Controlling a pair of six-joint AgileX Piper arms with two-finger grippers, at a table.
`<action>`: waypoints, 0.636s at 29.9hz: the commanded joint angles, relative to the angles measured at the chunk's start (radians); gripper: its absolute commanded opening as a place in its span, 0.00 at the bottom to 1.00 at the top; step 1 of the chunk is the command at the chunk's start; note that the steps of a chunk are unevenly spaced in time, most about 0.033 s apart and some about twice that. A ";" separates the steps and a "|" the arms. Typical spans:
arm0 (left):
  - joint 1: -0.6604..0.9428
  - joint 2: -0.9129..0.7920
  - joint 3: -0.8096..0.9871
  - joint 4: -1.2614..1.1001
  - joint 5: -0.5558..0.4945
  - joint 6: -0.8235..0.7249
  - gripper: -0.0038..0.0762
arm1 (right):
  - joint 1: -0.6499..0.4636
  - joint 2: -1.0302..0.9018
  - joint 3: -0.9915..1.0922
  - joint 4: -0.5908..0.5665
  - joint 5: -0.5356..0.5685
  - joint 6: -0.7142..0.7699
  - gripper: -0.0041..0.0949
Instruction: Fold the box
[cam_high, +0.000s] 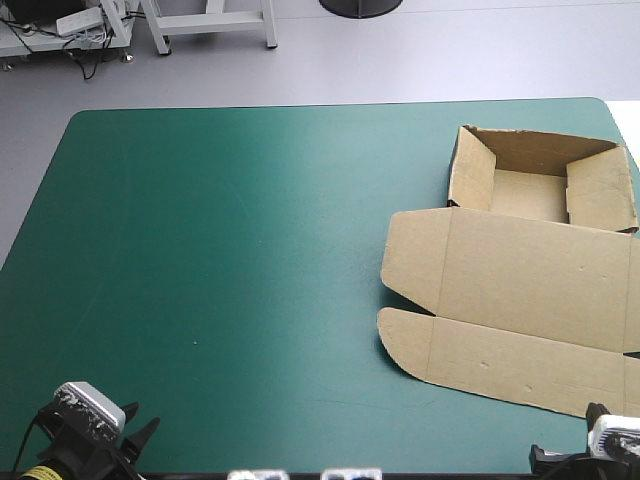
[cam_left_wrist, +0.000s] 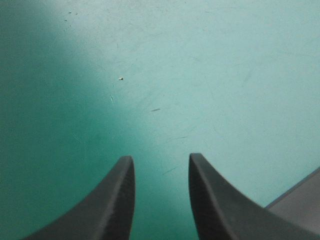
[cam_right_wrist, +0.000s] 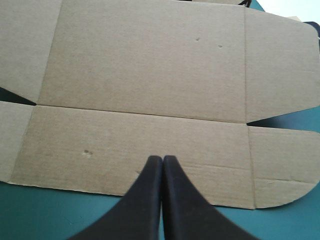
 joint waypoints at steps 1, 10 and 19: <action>-0.007 0.007 -0.025 -0.020 -0.038 -0.001 0.36 | 0.017 0.007 0.015 0.040 -0.104 -0.034 0.02; -0.007 0.004 -0.025 -0.019 -0.036 -0.001 0.36 | 0.161 0.007 0.108 0.047 -0.128 -0.059 0.02; -0.007 0.004 -0.025 -0.019 -0.032 -0.001 0.36 | 0.185 0.007 0.137 0.047 -0.160 -0.062 0.02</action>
